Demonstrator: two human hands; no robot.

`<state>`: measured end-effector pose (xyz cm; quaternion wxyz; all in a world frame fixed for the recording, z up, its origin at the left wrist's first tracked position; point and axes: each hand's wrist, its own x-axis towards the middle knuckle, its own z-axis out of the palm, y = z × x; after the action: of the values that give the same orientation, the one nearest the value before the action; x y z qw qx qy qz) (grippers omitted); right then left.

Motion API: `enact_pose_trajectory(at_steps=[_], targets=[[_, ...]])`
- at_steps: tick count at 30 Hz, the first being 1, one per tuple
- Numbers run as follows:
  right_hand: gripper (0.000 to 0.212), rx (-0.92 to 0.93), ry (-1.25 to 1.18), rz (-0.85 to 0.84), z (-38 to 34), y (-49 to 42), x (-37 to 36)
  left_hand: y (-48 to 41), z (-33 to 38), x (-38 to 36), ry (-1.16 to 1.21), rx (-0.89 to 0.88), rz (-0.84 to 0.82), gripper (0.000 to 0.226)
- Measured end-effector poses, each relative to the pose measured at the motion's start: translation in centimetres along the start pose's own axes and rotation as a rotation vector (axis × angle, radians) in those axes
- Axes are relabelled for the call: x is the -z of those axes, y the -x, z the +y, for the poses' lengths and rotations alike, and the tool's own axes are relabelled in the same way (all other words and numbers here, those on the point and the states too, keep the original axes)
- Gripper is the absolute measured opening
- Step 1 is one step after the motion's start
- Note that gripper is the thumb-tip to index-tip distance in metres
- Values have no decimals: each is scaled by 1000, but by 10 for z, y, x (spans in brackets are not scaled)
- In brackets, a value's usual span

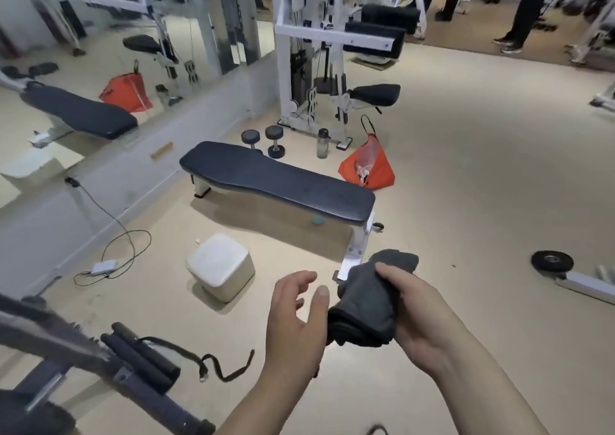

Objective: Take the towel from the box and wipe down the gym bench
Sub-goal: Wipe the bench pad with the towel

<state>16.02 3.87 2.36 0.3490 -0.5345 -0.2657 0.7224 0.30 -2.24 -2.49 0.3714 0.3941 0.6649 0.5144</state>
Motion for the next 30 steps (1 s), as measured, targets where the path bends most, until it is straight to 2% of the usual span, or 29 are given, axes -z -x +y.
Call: enact_pose_trajectory(at_steps=[1,3,4,5,7,9,13,16,18,22,26,28,30], targets=[[41,11,3,20,-8,-20,3,-14,5,-9,-29,-106,-109,22],[42,9,-2,25,-28,-63,5,-49,11,-33,-141,-228,-376,48],[41,-7,-9,1,-39,-81,3,-66,12,-43,-224,-280,-423,61],[37,-27,6,-45,-53,-104,1,-89,11,-56,-285,-305,-384,68],[23,-45,67,-137,-83,-144,-11,-130,16,-70,-303,-291,-187,63],[20,-70,132,-173,-105,-183,-26,-167,21,-75,-250,-220,-40,47],[17,-138,260,-224,-128,-240,-73,-232,24,-63,-87,33,137,15],[25,-193,307,-376,-140,-285,-117,-286,20,-37,-12,112,318,17],[21,-192,399,-449,-146,-316,-149,-324,20,-18,28,146,389,22],[25,-180,467,-476,-162,-386,-211,-410,18,17,88,208,406,23],[28,-143,433,-372,-194,-450,-265,-498,29,39,158,252,233,9],[23,-182,363,-321,-215,-480,-281,-541,29,43,171,300,120,24],[16,-188,333,-257,-236,-509,-288,-582,24,47,252,356,87,37]])
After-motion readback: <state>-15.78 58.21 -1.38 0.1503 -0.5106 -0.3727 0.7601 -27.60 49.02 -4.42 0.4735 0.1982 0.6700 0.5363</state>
